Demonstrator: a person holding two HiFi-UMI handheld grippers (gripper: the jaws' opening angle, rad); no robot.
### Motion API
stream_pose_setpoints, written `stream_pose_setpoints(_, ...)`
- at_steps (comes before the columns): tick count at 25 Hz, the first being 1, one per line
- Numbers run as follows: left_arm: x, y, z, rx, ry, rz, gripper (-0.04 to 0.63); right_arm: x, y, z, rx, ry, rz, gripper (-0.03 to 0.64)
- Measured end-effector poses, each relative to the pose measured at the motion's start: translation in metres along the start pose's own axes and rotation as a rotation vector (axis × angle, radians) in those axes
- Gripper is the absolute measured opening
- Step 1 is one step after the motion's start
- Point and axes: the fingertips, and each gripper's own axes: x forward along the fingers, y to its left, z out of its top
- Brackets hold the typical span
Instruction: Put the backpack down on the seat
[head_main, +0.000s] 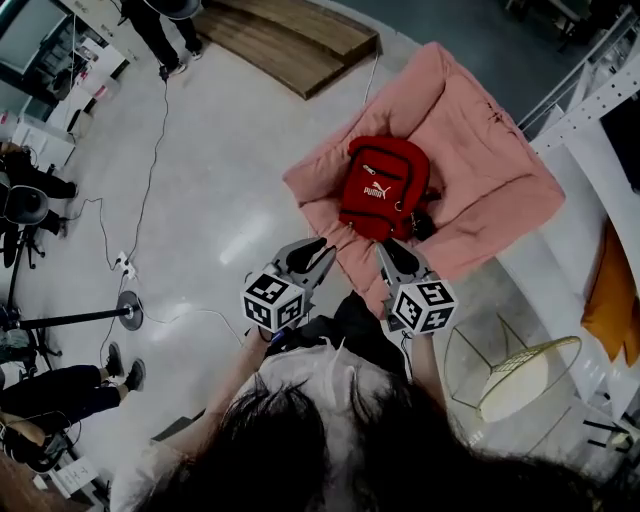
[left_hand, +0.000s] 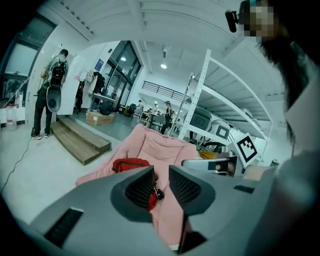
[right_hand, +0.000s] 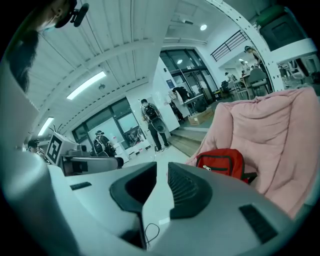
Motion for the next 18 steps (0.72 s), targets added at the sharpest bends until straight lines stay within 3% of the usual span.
stream_pose_setpoints(10,-0.086,-0.017,-0.014,-0.002,-0.073,-0.012,0.1,-0.024,0.09,-0.028,-0.005,-0.02,0.004,0.077)
stream_pose_setpoints(18,-0.141,-0.043,-0.054,-0.023,-0.061,-0.062,0.1,-0.059,0.155,-0.065,-0.006,-0.021,-0.01,0.077)
